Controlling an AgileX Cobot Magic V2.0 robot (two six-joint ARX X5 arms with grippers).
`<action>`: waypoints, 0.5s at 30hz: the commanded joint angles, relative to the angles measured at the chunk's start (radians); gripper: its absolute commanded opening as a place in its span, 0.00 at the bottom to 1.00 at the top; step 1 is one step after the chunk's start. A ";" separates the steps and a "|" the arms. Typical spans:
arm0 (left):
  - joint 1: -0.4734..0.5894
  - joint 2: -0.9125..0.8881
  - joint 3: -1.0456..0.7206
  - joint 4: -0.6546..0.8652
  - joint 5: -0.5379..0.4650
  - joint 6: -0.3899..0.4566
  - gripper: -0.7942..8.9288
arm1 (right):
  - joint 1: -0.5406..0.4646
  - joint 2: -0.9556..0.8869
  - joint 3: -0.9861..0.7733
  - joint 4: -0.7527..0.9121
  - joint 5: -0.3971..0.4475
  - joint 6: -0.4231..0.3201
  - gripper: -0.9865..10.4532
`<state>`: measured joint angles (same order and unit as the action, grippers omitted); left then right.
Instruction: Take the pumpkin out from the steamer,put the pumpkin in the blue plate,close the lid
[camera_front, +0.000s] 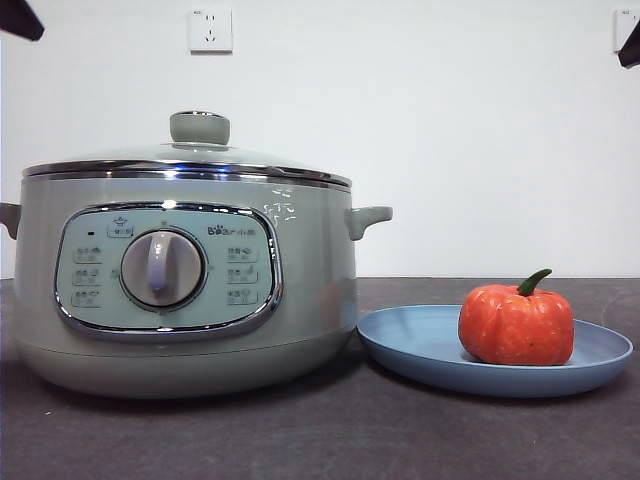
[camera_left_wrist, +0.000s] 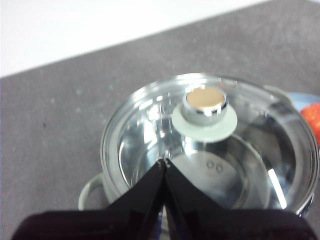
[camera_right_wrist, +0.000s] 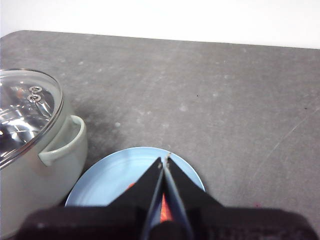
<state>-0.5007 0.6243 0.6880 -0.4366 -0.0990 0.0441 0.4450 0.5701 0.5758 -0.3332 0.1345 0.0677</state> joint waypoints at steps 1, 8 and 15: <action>-0.003 -0.003 -0.005 -0.011 -0.003 0.005 0.08 | 0.000 -0.001 -0.005 0.003 0.003 0.013 0.09; -0.003 -0.003 -0.005 -0.013 -0.003 0.005 0.08 | 0.000 -0.001 -0.005 0.003 0.003 0.013 0.09; -0.003 -0.003 -0.005 -0.014 -0.003 0.005 0.08 | 0.000 -0.001 -0.005 0.003 0.003 0.013 0.09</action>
<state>-0.5007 0.6239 0.6880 -0.4553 -0.0990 0.0444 0.4450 0.5701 0.5758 -0.3367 0.1349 0.0681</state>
